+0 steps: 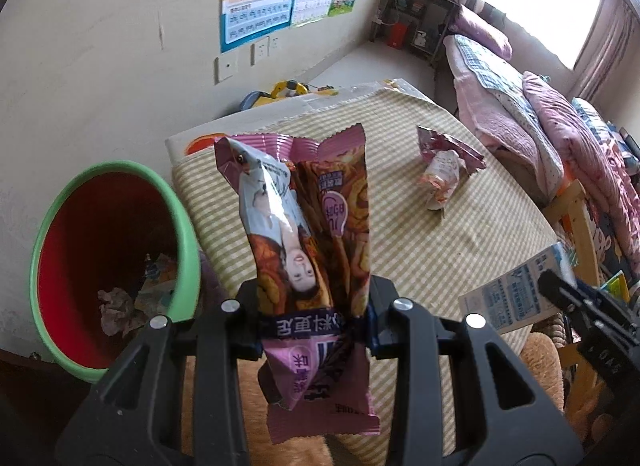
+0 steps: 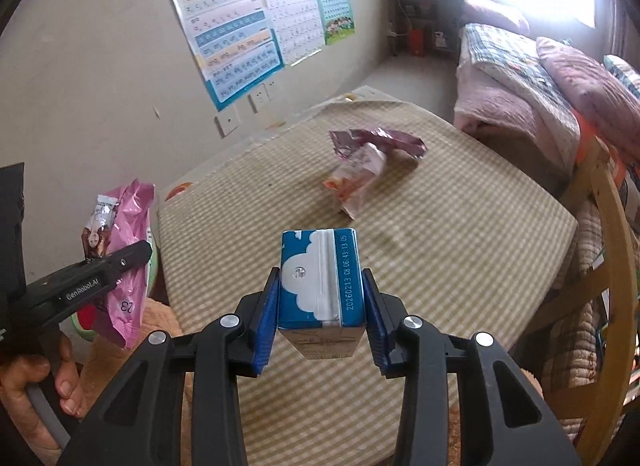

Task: Collect trash
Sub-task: 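Carry the pink bag and milk carton over the red bin with both grippers, then open both grippers over the red bin to drop the bag and carton, then grasp the white Pocky box with the right gripper, then grasp the pink Pocky wrapper with the left gripper, then carry the pink wrapper and Pocky box over the red bin with both grippers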

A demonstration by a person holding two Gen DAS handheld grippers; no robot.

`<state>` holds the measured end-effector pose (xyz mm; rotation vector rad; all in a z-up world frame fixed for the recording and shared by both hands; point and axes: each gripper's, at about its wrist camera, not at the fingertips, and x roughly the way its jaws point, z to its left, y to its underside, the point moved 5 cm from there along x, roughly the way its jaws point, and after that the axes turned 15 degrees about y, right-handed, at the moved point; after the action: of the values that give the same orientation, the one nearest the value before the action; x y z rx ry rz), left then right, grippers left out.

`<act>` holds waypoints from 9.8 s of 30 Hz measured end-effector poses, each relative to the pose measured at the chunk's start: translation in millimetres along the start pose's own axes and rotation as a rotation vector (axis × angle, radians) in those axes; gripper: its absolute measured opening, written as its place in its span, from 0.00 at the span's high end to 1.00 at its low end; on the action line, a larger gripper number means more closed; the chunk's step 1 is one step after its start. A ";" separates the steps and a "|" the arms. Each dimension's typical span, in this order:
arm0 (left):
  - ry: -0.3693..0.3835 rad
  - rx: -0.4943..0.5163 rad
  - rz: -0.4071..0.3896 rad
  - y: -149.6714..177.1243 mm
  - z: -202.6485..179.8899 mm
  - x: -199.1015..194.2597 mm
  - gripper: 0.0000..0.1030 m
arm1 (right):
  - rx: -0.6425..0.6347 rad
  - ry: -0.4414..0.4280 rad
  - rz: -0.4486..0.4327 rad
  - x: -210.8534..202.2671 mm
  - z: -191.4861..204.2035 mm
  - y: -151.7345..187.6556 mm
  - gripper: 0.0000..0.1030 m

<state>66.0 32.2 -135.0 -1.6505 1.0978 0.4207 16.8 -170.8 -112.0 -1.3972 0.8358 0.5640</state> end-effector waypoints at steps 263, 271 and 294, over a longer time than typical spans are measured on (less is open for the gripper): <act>-0.154 -0.028 -0.066 5.5 101.1 -43.0 0.69 | -0.228 -0.151 0.018 5.2 147.8 -2.3 0.57; -0.172 -0.074 -0.072 10.6 125.1 -50.1 0.69 | -0.271 -0.163 0.032 8.8 172.4 0.0 0.56; -0.297 -0.241 -0.061 33.2 217.2 -65.8 0.69 | -0.355 -0.329 0.081 24.1 268.4 -18.3 0.56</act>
<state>57.6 255.2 -187.9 -1.7574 0.7968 0.7558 92.2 88.2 -127.1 -1.5383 0.5436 1.0122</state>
